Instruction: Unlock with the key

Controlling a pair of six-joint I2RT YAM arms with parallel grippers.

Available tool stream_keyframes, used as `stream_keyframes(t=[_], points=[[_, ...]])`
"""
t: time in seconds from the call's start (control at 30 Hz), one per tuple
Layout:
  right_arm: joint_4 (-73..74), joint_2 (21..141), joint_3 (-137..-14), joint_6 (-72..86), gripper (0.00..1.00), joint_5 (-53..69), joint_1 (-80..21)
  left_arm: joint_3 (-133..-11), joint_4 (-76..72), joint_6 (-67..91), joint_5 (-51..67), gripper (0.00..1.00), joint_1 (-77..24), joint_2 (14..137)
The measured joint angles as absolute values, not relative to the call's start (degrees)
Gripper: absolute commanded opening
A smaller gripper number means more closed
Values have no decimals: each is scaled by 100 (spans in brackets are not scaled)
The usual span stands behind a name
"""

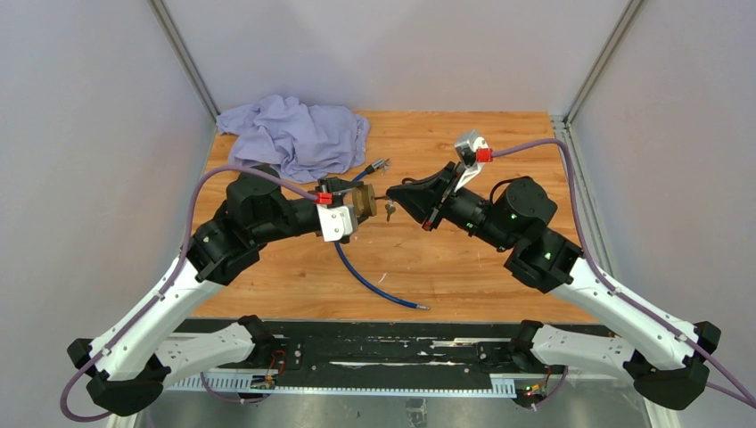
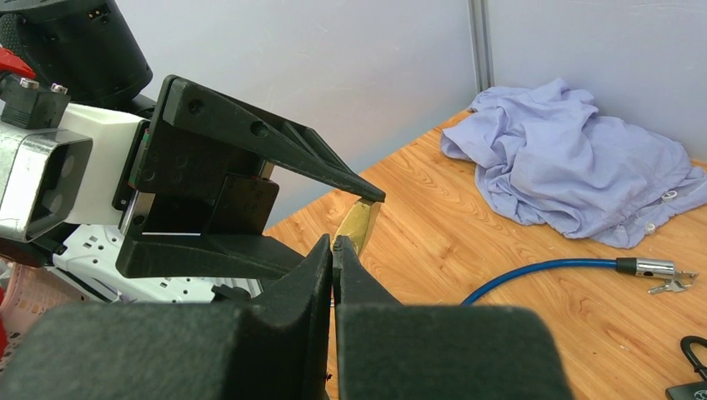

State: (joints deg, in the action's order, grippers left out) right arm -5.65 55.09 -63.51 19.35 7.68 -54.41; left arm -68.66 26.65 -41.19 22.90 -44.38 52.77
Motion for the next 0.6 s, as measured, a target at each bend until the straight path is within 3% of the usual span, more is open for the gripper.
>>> stream_keyframes(t=[0.6], points=[[-620, 5621, -6351, 1931, 1, 725, -5496, -6866, 2668, -4121, 2270, 0, -4438, 5277]])
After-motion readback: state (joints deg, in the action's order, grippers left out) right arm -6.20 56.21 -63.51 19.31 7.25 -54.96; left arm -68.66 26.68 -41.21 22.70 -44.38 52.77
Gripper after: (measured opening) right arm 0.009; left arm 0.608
